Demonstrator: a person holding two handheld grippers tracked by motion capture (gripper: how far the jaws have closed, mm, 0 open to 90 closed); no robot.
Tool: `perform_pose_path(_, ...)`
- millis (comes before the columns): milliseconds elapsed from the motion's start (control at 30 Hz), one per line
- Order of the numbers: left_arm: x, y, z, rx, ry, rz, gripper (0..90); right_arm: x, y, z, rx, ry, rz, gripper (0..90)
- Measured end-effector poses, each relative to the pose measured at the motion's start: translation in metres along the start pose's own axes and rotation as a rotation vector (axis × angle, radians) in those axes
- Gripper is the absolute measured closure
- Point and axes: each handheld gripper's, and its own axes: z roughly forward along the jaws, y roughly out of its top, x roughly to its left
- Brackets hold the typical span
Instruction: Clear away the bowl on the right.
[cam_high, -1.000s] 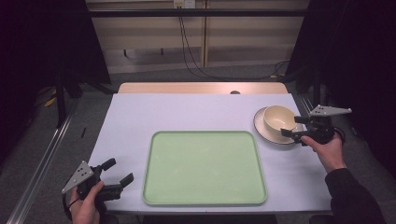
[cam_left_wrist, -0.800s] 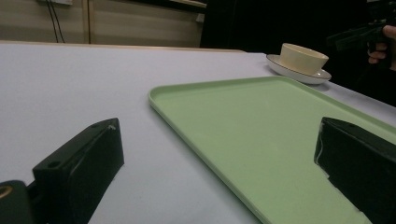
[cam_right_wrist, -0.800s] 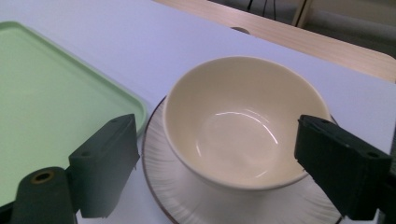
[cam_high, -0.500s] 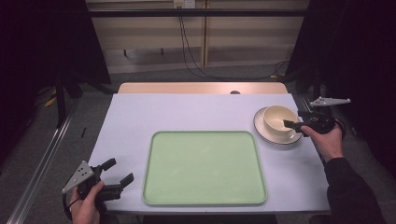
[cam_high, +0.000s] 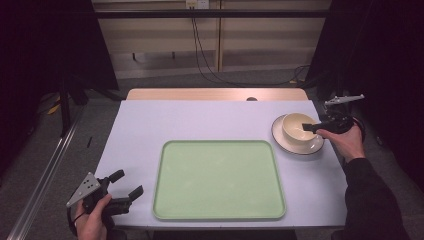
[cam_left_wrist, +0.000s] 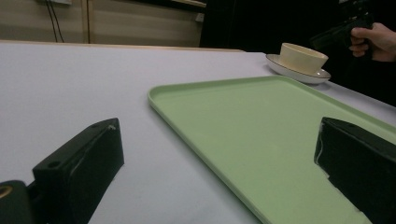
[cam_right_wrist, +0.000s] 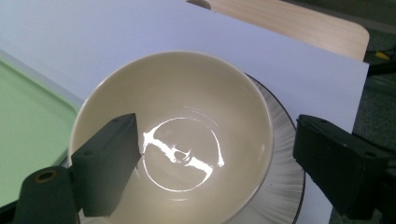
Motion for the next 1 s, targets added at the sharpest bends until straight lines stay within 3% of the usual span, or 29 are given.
perform_pose_path(33,0.0,0.0,0.0,-0.001,0.003,-0.001,1.4,-0.002,-0.001,0.008,0.033,-0.011,-0.003,15.7)
perform_pose_path(200,0.0,0.0,0.0,0.002,0.0,-0.001,1.4,-0.008,-0.005,0.016,0.062,-0.014,0.019,22.0)
perform_pose_path(233,0.0,0.0,0.0,0.007,0.003,0.01,1.4,-0.01,-0.006,0.018,0.09,-0.009,0.032,24.1)
perform_pose_path(433,0.0,0.0,0.0,0.008,-0.003,0.009,1.4,-0.013,-0.01,0.027,0.128,-0.009,0.036,31.5)
perform_pose_path(667,0.0,0.0,0.0,0.006,0.001,0.007,1.4,-0.016,-0.008,0.031,0.134,0.017,0.046,38.2)
perform_pose_path(967,0.001,0.0,0.0,0.016,-0.003,0.018,1.4,-0.015,-0.008,0.039,0.18,0.005,0.057,49.4)
perform_pose_path(1000,0.0,0.0,0.001,0.006,-0.003,0.003,1.4,-0.015,-0.008,0.041,0.181,-0.006,0.046,50.4)
